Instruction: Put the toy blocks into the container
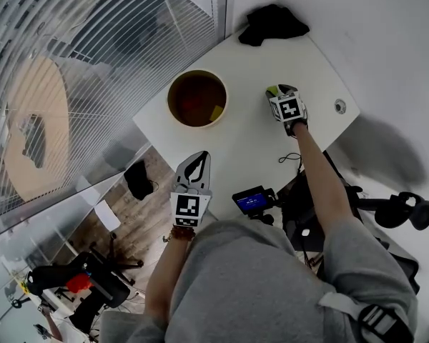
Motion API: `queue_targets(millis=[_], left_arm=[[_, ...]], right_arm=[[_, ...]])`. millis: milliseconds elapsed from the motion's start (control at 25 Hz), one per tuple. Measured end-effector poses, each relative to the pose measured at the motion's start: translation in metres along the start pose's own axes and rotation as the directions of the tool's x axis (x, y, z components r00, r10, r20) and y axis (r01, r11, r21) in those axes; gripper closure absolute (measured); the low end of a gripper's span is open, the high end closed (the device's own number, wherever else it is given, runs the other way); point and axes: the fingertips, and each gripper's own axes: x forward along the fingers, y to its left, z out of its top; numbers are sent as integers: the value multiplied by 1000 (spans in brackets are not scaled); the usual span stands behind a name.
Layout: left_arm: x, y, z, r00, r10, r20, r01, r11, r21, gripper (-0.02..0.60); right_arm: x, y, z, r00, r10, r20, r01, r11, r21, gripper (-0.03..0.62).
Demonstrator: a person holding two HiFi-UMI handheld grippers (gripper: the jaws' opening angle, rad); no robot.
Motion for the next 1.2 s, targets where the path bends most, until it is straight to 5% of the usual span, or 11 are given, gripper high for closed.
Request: queue_targets(millis=[520,880,1200], left_arm=[[2,1,-2,1000,10,3,-10,1000,-7,574],[-1,1,5,999,6,35,-6,1000,-7,574],[-6,-5,14,997,-16,74,17,1000,-6,574]], right_arm=[[4,-3,-9,998,-43,-43,45,998,42,441],[-19,6,2,999,-43,28,42,999,6,441],[-75,31,56,981,-39,192,40,999,-4,441]])
